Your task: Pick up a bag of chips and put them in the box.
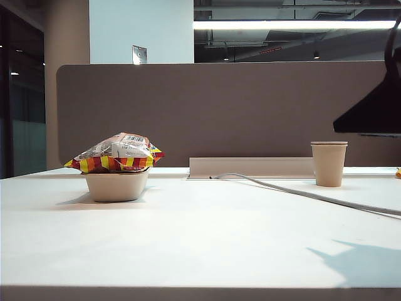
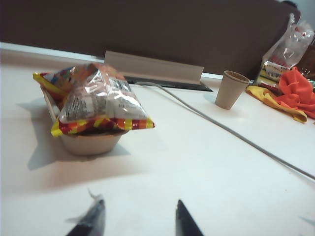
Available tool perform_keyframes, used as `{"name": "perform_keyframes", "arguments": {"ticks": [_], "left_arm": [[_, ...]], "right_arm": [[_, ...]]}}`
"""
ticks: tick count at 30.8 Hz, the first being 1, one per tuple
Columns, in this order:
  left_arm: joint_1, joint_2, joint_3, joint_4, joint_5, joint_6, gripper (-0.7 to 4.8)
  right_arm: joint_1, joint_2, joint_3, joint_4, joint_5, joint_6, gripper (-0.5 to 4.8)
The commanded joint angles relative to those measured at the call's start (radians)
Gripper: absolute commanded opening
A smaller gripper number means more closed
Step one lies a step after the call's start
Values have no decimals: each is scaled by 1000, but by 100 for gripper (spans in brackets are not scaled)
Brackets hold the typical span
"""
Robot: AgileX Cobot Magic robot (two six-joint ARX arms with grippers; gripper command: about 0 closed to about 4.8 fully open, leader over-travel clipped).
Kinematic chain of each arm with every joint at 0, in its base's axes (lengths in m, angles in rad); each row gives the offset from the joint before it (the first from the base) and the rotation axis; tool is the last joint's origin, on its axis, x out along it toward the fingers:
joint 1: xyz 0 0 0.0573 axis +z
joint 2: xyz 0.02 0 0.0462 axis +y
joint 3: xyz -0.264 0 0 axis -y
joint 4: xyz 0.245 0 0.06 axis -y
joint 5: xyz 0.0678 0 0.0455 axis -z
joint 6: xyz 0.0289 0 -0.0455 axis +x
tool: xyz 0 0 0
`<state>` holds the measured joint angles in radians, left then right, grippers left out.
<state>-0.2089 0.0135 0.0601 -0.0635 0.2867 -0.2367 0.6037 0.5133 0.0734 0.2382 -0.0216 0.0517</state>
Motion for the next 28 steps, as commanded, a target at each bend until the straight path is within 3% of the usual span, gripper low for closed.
{"name": "perform_keyframes", "arguments": {"ticks": [1,11,20,28], "left_arm": [[0,0,-15,17,3,5,182],[0,0,-40,21,5,27,182],[0,0,-51,4,5,110,183],[0,0,-51,-81,-4,136,182]], "right_arm": [[1,0,-10,21,3,1,198],[1,0,-50,13,32,0,198],[1,0,-70,-45,50,0,198],[1,0,-70,-144,114,1,198]]}}
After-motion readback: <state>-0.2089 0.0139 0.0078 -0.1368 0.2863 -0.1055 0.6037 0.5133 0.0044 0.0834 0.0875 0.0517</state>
